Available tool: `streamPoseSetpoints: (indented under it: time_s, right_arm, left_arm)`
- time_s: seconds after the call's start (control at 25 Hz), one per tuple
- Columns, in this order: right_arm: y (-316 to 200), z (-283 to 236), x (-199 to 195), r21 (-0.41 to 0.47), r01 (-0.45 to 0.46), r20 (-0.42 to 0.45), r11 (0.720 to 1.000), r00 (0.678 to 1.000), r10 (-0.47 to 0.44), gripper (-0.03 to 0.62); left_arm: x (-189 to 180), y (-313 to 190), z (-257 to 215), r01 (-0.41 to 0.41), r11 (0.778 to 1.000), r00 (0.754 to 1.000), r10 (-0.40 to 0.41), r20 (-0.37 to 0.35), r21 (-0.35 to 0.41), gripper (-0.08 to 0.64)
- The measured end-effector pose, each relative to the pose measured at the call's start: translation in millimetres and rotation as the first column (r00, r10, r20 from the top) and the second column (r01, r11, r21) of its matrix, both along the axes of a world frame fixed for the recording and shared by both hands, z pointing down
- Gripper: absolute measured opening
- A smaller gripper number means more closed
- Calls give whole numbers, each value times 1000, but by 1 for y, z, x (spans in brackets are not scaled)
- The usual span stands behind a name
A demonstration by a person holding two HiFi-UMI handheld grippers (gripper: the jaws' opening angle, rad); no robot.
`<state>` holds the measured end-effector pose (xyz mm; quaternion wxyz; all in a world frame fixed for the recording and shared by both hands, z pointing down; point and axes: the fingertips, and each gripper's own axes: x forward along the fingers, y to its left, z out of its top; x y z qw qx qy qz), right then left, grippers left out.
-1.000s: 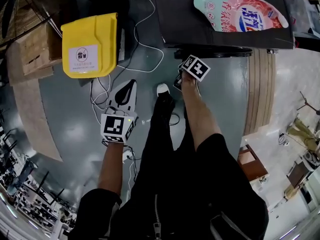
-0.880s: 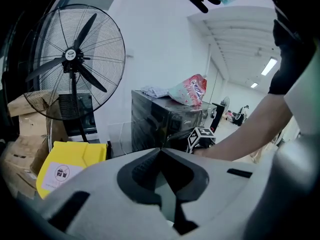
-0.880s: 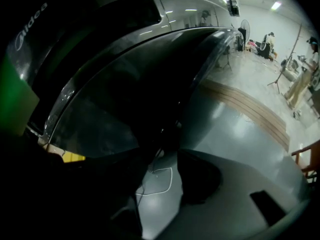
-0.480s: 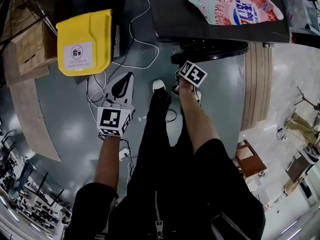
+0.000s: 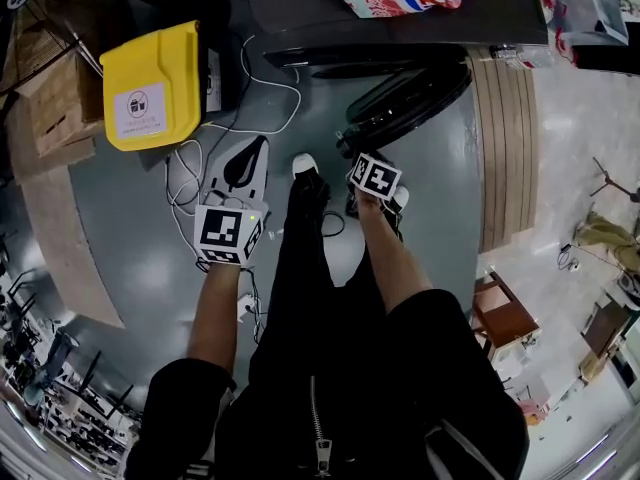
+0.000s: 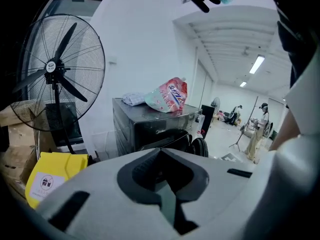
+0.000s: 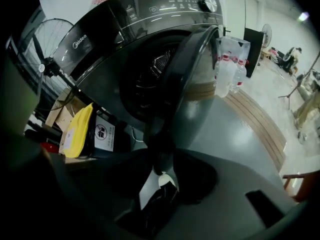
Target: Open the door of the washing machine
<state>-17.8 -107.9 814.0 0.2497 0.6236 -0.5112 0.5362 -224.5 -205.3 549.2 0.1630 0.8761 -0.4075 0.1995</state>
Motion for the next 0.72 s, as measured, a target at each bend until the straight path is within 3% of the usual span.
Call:
streamPoseSetpoints:
  time_s: [0.36,0.72]
  right_arm:
    - [91,1,72,-77,124,-16,989,992,-126,106]
    - [155,-1,173,-32,279,-56,960,958,-280,85]
  left_arm:
    - [104,53,-7,-83,997,997,83,-4,6,2]
    - [222,87,0,-217,976,976,217,4,5,2]
